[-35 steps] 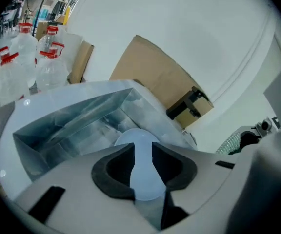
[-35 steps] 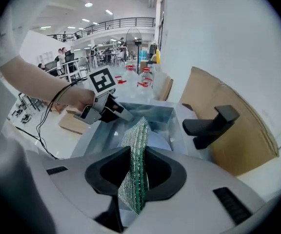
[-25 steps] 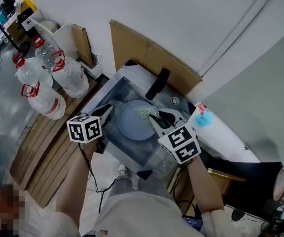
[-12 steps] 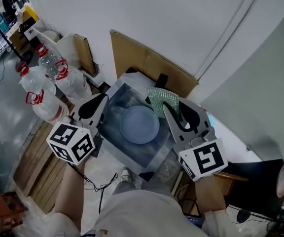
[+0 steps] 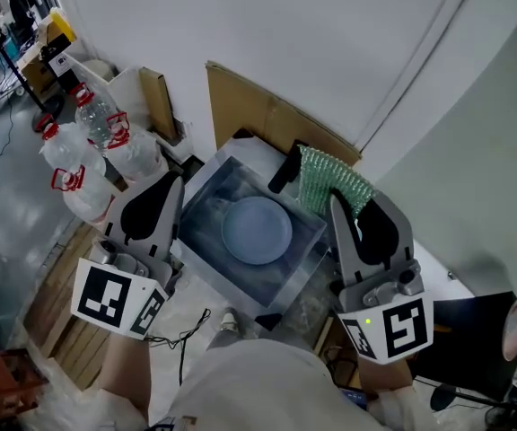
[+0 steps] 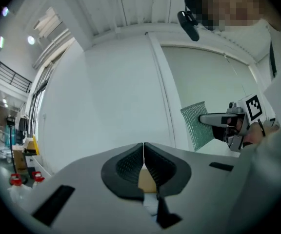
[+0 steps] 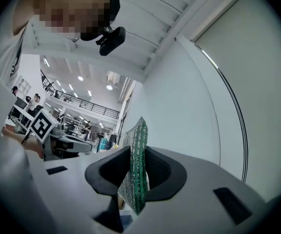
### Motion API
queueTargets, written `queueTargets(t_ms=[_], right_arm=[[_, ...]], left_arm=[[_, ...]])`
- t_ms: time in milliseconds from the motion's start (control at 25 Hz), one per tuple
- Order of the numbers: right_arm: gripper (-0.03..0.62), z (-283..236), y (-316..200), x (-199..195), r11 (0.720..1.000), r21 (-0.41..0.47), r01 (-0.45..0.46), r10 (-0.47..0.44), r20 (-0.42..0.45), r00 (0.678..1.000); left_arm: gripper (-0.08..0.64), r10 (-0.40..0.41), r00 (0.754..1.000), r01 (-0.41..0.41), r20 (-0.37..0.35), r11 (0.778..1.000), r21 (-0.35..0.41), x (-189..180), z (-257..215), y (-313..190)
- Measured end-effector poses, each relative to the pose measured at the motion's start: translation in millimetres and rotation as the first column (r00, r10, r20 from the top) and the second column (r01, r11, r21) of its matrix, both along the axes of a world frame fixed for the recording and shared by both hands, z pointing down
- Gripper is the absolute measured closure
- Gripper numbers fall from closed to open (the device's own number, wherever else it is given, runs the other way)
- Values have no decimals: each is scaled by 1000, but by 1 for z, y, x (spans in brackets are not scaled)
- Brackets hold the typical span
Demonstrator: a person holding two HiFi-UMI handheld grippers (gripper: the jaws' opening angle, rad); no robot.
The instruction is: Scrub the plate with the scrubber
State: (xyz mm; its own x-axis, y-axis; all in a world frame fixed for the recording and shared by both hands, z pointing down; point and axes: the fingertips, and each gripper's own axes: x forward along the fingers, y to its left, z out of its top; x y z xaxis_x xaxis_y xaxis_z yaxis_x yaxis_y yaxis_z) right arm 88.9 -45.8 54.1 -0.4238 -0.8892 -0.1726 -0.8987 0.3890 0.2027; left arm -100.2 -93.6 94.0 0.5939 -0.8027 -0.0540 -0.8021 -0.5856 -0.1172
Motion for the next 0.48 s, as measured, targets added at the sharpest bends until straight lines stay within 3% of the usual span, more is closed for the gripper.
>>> queueTargets(t_ms=[200, 480], right_arm=[[483, 2, 16, -7, 1000, 10, 25, -25, 33, 999], [483, 25, 33, -15, 998, -26, 50, -49, 35, 998]], left_arm=[[541, -18, 998, 13, 67, 997, 78, 0, -2, 24], [541, -9, 995, 8, 94, 1000, 15, 10, 22, 44]])
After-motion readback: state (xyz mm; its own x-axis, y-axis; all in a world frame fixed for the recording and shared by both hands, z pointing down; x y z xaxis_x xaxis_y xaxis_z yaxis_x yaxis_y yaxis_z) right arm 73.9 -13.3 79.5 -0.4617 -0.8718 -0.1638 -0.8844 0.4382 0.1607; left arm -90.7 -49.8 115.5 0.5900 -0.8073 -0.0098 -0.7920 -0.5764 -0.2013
